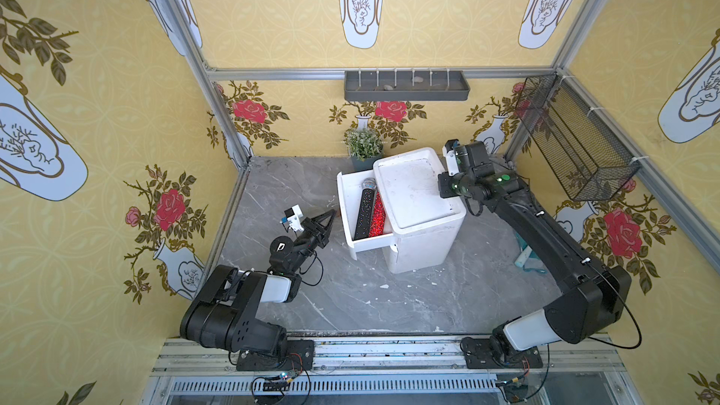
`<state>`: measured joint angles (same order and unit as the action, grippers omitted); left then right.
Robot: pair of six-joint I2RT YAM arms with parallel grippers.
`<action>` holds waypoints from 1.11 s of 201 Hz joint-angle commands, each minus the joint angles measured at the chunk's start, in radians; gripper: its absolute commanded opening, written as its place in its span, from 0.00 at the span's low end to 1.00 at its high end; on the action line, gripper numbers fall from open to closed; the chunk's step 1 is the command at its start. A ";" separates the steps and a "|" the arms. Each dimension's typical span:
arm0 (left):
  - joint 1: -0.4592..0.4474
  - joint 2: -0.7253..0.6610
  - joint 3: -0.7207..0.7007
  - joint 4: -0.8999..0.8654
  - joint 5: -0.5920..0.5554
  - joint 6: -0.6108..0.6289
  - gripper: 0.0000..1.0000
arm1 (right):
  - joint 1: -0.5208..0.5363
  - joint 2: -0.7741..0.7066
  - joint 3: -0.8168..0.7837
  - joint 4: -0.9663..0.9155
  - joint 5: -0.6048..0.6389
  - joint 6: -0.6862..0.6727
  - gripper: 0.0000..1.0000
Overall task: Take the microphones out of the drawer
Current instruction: Open the drawer in the storage box.
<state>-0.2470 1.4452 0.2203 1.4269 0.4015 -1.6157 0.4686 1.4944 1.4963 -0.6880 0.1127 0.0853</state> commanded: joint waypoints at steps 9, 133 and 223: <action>0.042 -0.015 -0.029 -0.029 -0.012 0.007 0.00 | -0.009 0.007 0.021 0.046 0.127 0.060 0.05; 0.148 -0.271 0.074 -0.534 0.113 0.185 0.79 | -0.008 0.028 0.042 0.042 0.088 0.071 0.31; 0.049 -0.401 0.777 -1.876 -0.105 0.939 0.82 | -0.008 0.032 0.028 0.072 0.048 0.080 0.28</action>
<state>-0.1329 0.9901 0.8902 -0.0895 0.3878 -0.8940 0.4622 1.5219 1.5257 -0.6754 0.1394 0.1417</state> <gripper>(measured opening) 0.825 0.282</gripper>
